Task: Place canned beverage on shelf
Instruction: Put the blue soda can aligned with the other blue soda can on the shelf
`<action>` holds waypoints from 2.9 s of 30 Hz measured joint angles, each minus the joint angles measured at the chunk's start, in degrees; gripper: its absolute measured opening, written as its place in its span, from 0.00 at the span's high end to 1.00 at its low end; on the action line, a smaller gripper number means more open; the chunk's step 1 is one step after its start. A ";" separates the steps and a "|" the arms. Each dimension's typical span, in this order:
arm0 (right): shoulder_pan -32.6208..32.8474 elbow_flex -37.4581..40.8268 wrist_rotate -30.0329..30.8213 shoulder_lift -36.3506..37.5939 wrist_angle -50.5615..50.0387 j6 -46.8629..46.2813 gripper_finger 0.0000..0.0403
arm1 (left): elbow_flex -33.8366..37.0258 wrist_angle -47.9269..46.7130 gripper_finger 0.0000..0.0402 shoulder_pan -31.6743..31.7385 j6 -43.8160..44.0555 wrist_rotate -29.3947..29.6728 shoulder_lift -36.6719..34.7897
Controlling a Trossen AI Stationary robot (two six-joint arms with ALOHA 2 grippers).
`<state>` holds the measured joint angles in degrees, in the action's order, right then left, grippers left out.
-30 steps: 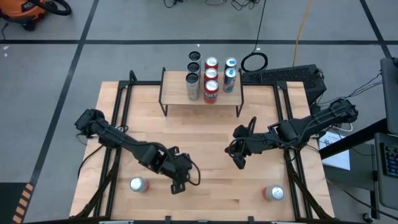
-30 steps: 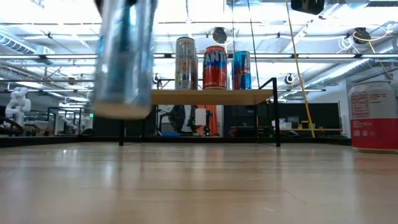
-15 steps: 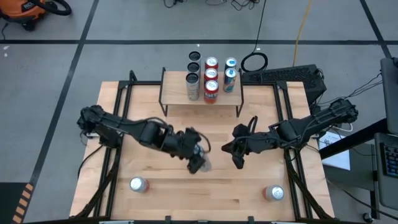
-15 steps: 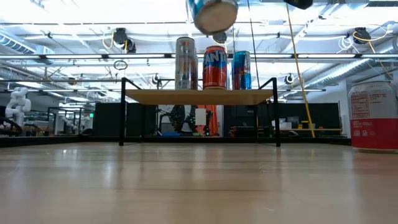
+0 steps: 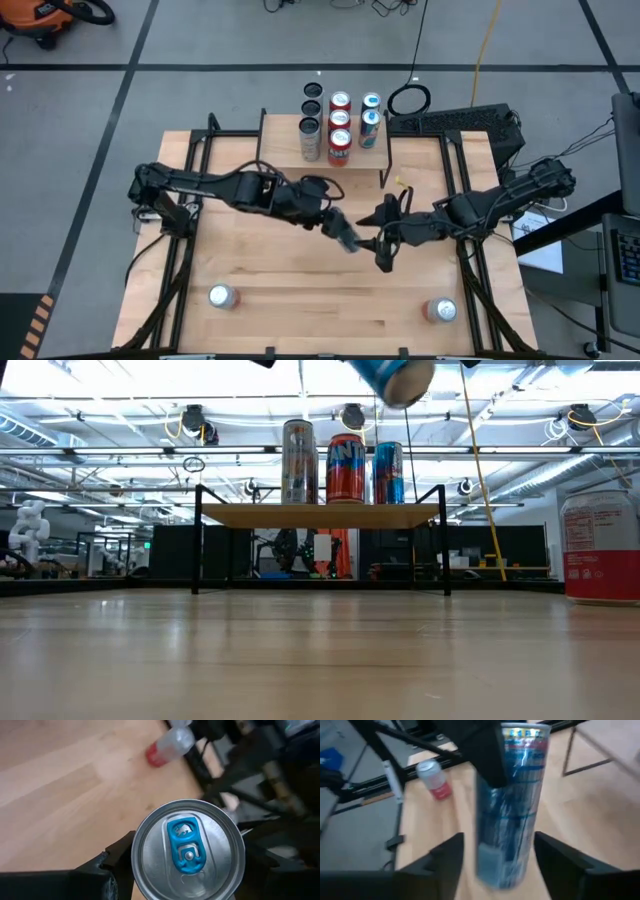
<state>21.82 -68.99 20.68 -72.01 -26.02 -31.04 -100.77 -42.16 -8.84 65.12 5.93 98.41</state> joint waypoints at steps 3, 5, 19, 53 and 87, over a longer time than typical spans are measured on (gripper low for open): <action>-0.02 0.00 2.41 0.04 0.02 1.39 0.32 | 0.00 2.25 0.41 0.62 2.16 0.07 0.00; -0.03 0.00 3.47 0.03 -0.25 2.54 0.25 | 0.00 2.94 0.41 0.82 3.59 0.98 0.00; -4.54 0.00 3.48 -2.72 -1.98 8.50 0.18 | -0.04 4.91 0.41 0.94 8.31 10.12 0.02; -5.62 0.02 -5.35 -0.48 -2.26 8.94 0.47 | -0.04 8.50 0.12 0.46 8.06 10.99 0.04; -5.75 0.02 -20.83 12.46 17.85 4.74 0.47 | -0.07 22.74 0.12 -2.63 -25.37 7.84 -9.11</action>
<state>16.08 -68.97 -0.15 -59.55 -8.17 -26.30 -100.84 -19.42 -11.47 39.75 13.77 89.30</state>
